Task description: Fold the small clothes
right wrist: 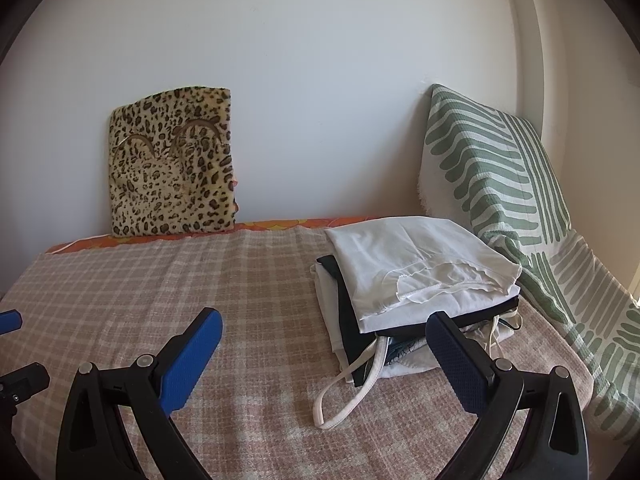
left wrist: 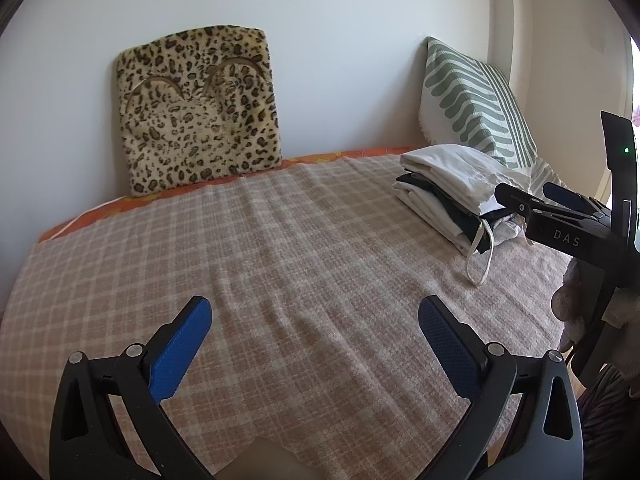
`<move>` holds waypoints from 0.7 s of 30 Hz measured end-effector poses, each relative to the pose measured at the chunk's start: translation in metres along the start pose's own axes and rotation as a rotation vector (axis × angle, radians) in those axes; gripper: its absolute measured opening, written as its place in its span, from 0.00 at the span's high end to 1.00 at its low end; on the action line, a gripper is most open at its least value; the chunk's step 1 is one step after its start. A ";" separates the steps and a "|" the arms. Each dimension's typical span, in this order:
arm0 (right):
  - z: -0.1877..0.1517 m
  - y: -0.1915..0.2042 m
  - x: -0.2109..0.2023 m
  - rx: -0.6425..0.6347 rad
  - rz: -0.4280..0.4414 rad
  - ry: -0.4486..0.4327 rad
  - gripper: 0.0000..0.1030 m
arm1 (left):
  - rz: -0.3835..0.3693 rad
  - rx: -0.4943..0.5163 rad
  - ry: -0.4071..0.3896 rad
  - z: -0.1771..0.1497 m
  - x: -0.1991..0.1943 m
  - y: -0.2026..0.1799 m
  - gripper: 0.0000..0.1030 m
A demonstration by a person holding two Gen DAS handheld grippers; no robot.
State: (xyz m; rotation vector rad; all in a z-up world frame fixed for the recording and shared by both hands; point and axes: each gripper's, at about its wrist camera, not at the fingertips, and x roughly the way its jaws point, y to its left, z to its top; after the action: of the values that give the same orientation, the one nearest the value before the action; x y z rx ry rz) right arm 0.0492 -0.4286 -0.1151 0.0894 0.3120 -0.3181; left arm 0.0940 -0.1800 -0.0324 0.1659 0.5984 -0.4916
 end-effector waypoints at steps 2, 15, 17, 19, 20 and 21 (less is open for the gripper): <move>0.000 0.000 0.000 0.001 -0.001 0.000 0.00 | -0.001 0.000 0.000 0.000 0.000 0.000 0.00; 0.000 0.000 0.000 -0.001 0.001 -0.003 0.00 | 0.001 -0.005 -0.006 0.000 -0.002 -0.001 0.00; 0.000 0.000 0.001 -0.002 0.001 -0.003 0.00 | 0.002 -0.005 -0.005 0.000 -0.002 -0.001 0.00; 0.000 0.000 0.001 -0.001 0.002 -0.003 0.00 | 0.001 -0.004 -0.006 -0.001 -0.002 -0.001 0.00; 0.000 0.000 0.001 -0.001 0.002 -0.004 0.00 | 0.001 -0.006 -0.004 0.000 -0.002 -0.001 0.00; 0.000 0.000 0.001 -0.002 0.002 -0.003 0.00 | 0.001 -0.007 -0.004 0.000 -0.003 -0.001 0.00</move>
State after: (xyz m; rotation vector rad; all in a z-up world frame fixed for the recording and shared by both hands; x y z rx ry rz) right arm 0.0503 -0.4292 -0.1154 0.0872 0.3089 -0.3157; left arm 0.0913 -0.1801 -0.0313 0.1587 0.5958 -0.4892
